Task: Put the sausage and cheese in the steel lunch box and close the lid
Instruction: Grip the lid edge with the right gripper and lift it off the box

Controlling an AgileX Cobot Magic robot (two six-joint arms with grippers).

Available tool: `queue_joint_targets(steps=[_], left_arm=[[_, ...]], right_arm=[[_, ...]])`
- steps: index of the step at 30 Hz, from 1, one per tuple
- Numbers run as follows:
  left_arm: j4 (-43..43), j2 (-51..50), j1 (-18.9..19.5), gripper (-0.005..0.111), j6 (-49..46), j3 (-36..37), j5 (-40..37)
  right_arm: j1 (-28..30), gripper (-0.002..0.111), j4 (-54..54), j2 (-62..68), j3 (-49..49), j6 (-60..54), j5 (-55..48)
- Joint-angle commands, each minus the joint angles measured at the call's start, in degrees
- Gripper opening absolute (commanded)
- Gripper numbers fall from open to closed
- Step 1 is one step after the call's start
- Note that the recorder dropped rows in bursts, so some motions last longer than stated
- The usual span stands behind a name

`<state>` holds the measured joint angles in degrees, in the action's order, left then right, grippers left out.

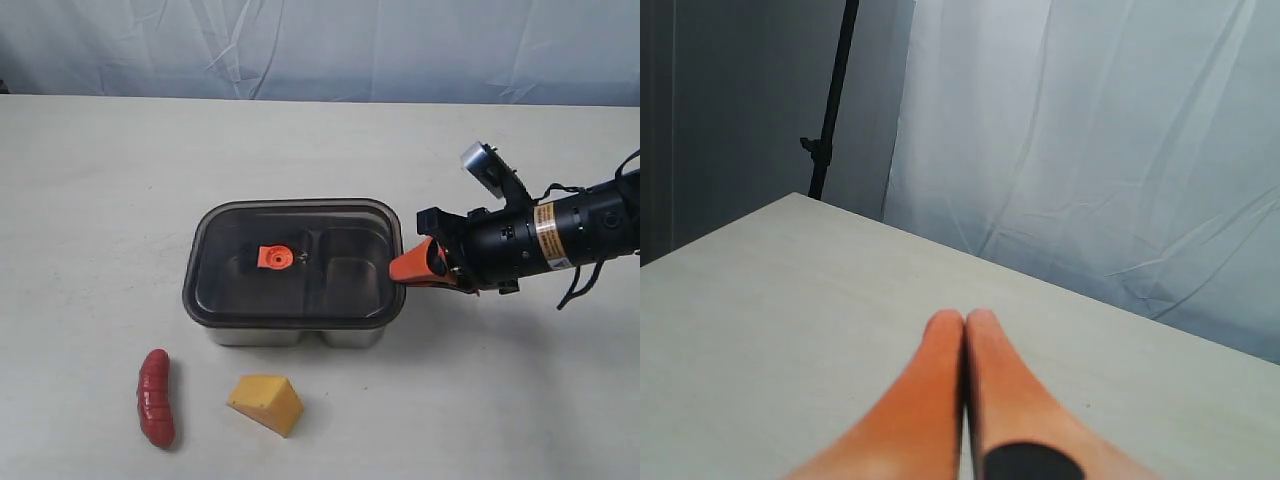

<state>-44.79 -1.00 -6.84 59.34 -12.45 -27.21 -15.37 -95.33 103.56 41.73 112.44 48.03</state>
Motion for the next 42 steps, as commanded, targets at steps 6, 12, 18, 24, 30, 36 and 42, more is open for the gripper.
queue_joint_targets(steps=[6,12,18,24,30,36,42], left_arm=[[-0.66,0.28,-0.39,0.000,0.04,0.29,0.21],[-0.66,0.28,-0.39,0.000,0.04,0.29,0.21],[-0.66,0.28,-0.39,0.000,0.04,0.29,0.21],[-0.66,0.28,-0.39,0.000,0.04,0.29,0.21],[-0.66,0.28,-0.39,0.000,0.04,0.29,0.21],[-0.66,0.28,-0.39,0.000,0.04,0.29,0.21],[-0.66,0.28,-0.39,0.000,0.04,0.29,0.21]], right_arm=[[-0.04,-0.001,0.35,-2.75,0.22,-4.15,8.71],[-0.04,-0.001,0.20,-8.44,0.22,-4.15,9.64],[-0.04,-0.001,1.27,-15.63,0.22,-4.15,7.56],[-0.04,-0.001,1.50,-24.10,0.22,-4.15,3.38],[-0.04,-0.001,1.91,-27.24,0.22,-2.65,11.40],[-0.04,-0.001,5.08,-29.29,0.22,-4.68,9.31],[-0.04,-0.001,-4.62,-38.91,0.22,-10.42,-13.84]])
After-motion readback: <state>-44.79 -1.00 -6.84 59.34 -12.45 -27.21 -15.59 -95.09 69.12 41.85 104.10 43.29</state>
